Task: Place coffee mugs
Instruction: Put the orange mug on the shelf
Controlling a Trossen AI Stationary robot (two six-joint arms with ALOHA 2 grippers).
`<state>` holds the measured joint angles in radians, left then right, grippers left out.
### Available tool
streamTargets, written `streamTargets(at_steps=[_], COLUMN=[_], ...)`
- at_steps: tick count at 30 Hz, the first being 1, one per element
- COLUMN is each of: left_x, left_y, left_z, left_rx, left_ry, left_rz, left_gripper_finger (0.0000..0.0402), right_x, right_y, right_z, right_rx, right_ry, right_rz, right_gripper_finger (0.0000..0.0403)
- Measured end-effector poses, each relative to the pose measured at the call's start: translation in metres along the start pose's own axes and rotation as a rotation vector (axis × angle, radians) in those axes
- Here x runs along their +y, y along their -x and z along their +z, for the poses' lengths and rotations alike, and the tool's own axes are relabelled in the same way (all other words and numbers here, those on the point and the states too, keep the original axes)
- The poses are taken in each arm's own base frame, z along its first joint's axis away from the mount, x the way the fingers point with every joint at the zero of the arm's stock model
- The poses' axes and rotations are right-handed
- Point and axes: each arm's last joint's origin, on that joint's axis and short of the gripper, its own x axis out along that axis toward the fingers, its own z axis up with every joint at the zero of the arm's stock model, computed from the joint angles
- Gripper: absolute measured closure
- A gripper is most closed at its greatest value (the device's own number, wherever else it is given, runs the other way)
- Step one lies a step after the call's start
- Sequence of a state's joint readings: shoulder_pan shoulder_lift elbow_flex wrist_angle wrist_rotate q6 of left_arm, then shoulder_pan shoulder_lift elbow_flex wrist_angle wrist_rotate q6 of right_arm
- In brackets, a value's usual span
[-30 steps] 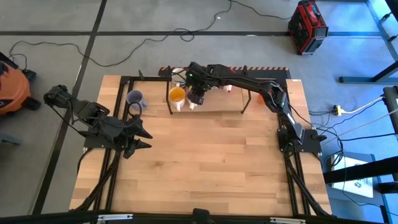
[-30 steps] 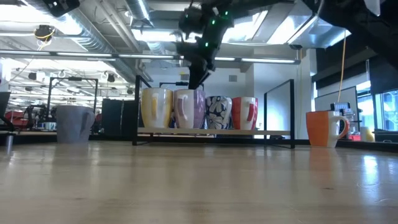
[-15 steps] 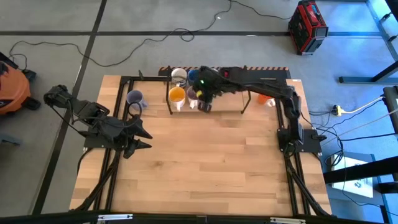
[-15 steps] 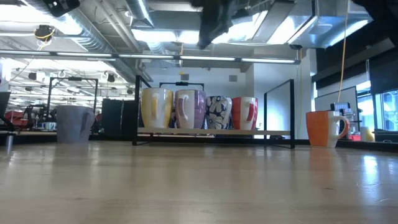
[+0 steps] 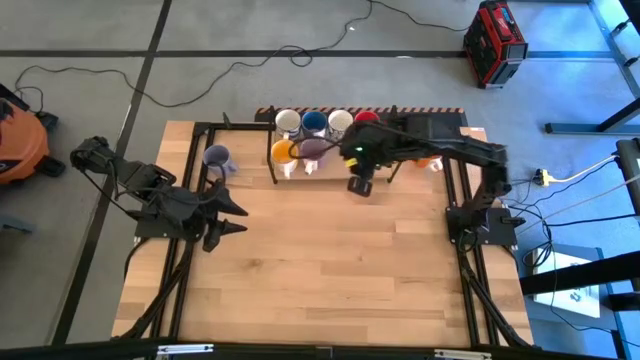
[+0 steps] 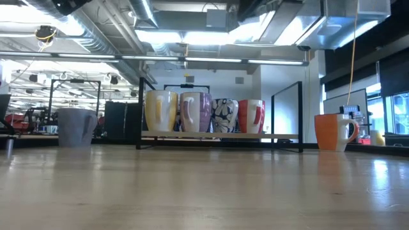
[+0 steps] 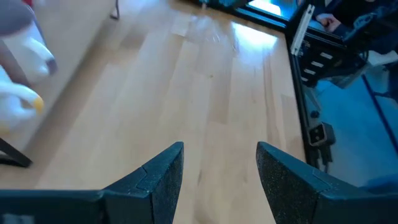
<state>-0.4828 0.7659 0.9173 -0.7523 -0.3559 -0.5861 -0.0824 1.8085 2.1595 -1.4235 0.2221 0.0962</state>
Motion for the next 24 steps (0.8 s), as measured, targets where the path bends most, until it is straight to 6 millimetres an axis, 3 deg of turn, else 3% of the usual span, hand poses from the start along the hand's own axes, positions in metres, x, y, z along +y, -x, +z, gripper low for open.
streamTargets(at_steps=[6,18,24], left_x=[0.002,0.005,0.007], left_y=[0.000,-0.002,-0.009], left_z=[0.002,0.006,0.011], left_rx=[-0.054,-0.172,-0.188], left_ry=[-0.035,0.020,0.101], left_rz=[0.070,0.251,0.244], left_gripper_finger=[0.0205,0.0205,0.0205], right_x=[-0.016,-0.067,-0.090], right_y=[0.016,0.016,0.013], right_z=[-0.039,-0.159,-0.191], right_rx=[-0.017,-0.021,0.006], right_ry=[-0.056,-0.390,-0.556], right_rz=[-0.060,-0.220,-0.330], right_gripper_finger=[0.0281,0.0281,0.0258])
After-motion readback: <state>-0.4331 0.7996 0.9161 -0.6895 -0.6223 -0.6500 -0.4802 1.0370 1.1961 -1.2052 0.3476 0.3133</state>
